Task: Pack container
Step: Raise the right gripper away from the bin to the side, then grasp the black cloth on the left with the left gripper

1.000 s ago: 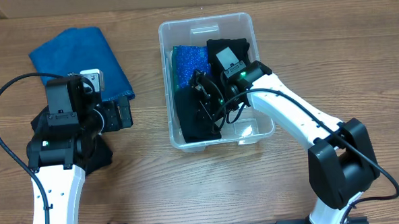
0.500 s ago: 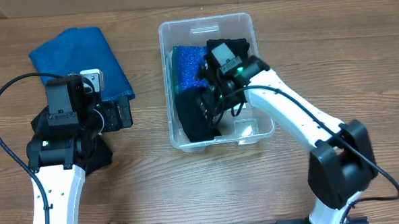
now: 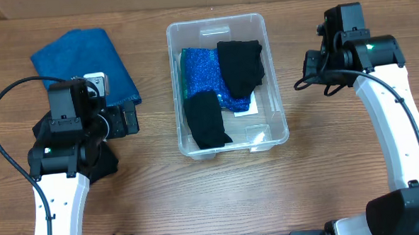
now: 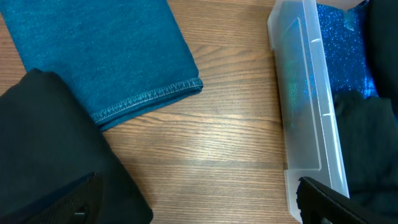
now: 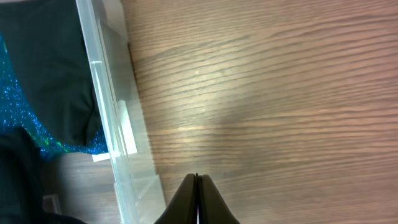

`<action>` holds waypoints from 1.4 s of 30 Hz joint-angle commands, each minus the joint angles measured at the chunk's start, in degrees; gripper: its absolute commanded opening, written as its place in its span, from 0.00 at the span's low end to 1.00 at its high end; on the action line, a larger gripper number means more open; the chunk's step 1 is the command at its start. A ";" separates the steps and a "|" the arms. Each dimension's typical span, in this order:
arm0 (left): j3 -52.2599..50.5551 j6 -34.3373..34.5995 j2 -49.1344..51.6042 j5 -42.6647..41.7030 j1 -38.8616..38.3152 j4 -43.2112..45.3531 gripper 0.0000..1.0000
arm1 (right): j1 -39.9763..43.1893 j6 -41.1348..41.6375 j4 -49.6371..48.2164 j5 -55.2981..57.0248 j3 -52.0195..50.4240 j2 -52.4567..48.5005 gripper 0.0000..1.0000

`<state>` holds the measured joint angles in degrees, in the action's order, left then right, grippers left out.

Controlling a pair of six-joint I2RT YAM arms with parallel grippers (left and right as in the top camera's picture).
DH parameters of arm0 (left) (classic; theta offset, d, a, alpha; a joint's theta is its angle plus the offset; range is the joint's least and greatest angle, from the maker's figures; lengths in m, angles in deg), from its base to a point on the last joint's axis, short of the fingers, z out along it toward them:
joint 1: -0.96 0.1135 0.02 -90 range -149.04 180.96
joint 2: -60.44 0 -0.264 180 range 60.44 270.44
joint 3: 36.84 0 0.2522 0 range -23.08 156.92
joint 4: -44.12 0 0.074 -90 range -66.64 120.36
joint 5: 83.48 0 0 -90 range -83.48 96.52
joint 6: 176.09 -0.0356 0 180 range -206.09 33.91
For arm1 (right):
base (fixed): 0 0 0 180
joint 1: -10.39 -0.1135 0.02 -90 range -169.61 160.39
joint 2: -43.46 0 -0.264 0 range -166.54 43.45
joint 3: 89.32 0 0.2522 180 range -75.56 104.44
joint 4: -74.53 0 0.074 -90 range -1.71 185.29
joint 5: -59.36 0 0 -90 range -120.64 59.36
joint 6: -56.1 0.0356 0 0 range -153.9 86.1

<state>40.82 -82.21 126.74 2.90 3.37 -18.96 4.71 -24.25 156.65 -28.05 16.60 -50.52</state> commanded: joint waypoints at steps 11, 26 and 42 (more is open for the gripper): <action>1.18 -0.85 -0.02 0.59 0.46 -0.42 1.00 | -0.52 -13.66 -2.14 -27.85 -16.06 -0.33 0.04; 1.20 -0.92 -0.04 0.68 0.48 -1.62 1.00 | 1.44 -3.08 -5.77 -11.26 -14.27 -0.20 0.14; 3.65 17.79 -0.02 -6.62 35.78 -14.01 1.00 | 10.03 -1.73 -4.61 -12.74 -8.57 0.11 0.78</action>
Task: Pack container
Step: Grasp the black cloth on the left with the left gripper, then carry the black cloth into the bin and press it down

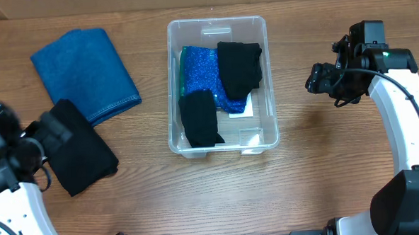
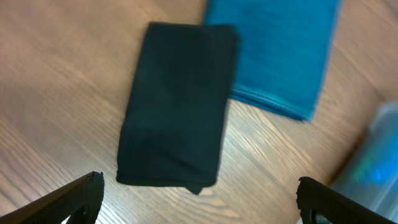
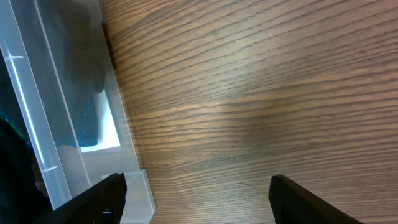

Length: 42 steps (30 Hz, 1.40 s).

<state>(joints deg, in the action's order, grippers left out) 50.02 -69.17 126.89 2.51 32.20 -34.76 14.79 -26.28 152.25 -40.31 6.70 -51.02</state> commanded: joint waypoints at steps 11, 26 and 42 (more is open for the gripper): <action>-19.63 -5.38 8.55 -9.16 20.85 16.92 1.00 | -0.04 0.31 -0.02 -0.48 1.33 0.59 0.79; -19.63 -26.14 31.43 -27.69 21.14 27.96 1.00 | -0.04 -0.09 -0.07 -0.44 1.31 0.61 0.79; -17.53 -24.02 25.49 -37.55 20.81 21.00 0.04 | -0.04 -0.13 -0.09 -0.22 1.31 0.61 0.79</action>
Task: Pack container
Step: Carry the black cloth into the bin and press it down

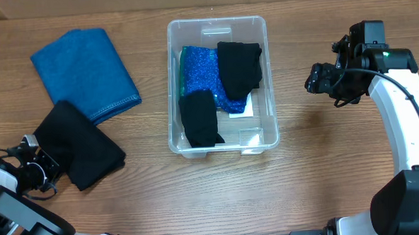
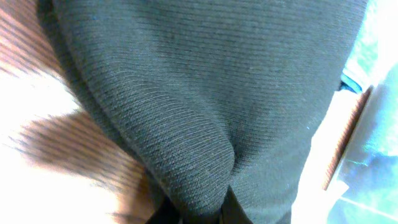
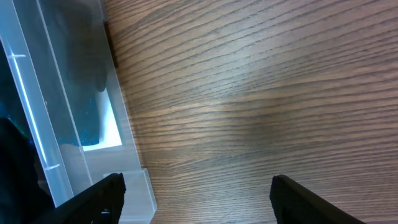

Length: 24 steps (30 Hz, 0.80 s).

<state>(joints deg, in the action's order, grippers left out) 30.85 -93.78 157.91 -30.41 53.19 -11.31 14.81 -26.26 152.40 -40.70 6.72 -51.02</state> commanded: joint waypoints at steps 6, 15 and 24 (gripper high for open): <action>5.55 8.70 -23.50 -12.24 -2.78 -5.01 0.04 | -0.07 -0.13 -0.42 0.15 1.29 0.61 0.79; 17.05 26.38 -35.91 7.13 -39.85 1.27 0.04 | 0.57 0.98 -0.17 2.60 1.31 0.61 0.79; 17.05 34.07 -21.33 19.17 -72.17 15.17 0.04 | 1.70 1.40 0.76 2.93 1.31 0.61 0.82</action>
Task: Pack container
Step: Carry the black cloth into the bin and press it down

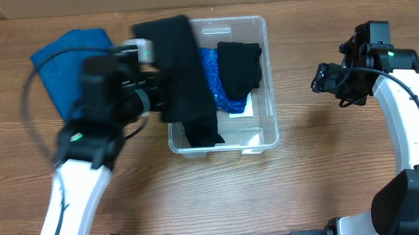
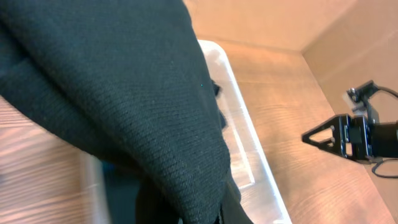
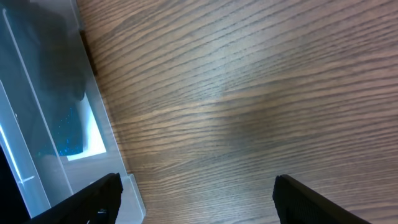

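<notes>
A black knit cloth (image 1: 179, 66) hangs over the left side of the clear plastic container (image 1: 265, 41), with my left gripper (image 2: 200, 216) shut on it. In the left wrist view the cloth (image 2: 124, 93) fills most of the frame above the container's rim (image 2: 239, 134). Inside the container lie a sparkly blue cloth (image 1: 211, 71), a folded black piece (image 1: 240, 65) and another black piece (image 1: 204, 132) at the front. My right gripper (image 3: 214, 199) stands open and holds nothing, over bare table just right of the container wall (image 3: 37, 124).
A folded blue towel (image 1: 61, 56) lies at the back left, partly behind my left arm. Wood tabletop (image 1: 318, 176) surrounds the container. My right arm (image 1: 397, 116) runs along the right edge.
My left gripper was low at the table's front left, shut on the black cloth lying there. Now it holds that cloth raised over the container's left side. The right arm has barely shifted.
First my left gripper was open beside the container near the blue towel, and the right gripper was shut by the container's right wall. Then the left hung open above the black cloth at front left and the right was open. The left shut on the cloth, now over the container.
</notes>
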`<action>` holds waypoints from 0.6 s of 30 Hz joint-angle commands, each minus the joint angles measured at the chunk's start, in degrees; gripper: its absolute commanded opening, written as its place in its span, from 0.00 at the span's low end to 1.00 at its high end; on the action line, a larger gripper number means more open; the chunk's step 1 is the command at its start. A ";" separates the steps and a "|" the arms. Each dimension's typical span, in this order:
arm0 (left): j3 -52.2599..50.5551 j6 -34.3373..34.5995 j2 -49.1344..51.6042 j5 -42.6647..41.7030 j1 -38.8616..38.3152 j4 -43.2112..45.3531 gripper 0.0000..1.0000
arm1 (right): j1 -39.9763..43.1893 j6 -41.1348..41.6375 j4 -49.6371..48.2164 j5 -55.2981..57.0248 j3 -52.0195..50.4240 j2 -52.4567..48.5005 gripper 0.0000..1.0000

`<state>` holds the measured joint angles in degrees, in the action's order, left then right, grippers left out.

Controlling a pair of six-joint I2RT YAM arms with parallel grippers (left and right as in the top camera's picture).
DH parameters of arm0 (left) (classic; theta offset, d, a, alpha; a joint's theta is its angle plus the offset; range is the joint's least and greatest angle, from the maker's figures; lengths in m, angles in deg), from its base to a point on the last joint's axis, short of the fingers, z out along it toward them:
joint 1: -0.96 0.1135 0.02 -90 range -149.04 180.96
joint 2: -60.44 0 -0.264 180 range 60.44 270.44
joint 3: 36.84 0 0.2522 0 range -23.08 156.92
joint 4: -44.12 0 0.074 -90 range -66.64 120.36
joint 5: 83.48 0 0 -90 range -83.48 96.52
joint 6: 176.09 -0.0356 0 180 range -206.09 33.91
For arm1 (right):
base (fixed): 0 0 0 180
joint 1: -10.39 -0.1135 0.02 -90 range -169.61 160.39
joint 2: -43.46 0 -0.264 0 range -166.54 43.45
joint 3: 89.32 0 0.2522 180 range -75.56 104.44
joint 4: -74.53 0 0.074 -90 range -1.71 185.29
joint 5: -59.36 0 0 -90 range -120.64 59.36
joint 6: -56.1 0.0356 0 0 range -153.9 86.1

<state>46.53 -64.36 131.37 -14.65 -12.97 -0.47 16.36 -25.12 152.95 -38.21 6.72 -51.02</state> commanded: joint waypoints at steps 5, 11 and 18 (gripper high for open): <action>1.38 11.26 16.65 3.78 -14.34 13.64 0.04 | 0.15 0.24 0.35 0.46 1.31 0.61 0.82; 1.38 17.16 22.86 3.61 -19.54 12.59 0.04 | 0.15 0.26 0.13 0.46 1.31 0.61 0.83; 1.38 13.27 23.45 6.67 -21.20 6.14 0.25 | 0.15 0.24 -0.24 0.44 1.31 0.61 0.83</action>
<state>46.53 -48.60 155.22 -10.52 -33.61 7.31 16.34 -25.10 153.15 -38.08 6.74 -51.02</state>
